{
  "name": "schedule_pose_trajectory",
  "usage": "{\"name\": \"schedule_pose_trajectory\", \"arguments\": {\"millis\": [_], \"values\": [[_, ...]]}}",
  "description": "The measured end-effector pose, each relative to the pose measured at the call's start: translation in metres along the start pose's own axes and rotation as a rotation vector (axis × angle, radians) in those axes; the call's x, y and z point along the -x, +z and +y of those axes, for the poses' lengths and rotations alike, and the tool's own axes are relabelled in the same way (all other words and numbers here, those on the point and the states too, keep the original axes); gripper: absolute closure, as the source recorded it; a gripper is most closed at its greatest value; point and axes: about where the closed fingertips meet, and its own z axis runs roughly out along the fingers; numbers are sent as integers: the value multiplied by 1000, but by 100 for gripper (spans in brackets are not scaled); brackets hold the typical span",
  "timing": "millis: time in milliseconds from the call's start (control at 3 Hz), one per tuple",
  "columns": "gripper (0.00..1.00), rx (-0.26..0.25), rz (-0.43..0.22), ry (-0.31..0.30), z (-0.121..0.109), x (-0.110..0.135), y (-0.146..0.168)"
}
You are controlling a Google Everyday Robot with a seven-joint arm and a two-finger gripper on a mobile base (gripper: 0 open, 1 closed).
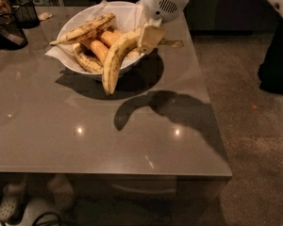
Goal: Pick banana from white bowl
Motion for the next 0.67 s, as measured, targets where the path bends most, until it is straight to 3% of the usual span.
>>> {"name": "schedule_pose_trajectory", "arguments": {"millis": [667], "values": [[100,34,-6,12,76,8,-26]]}}
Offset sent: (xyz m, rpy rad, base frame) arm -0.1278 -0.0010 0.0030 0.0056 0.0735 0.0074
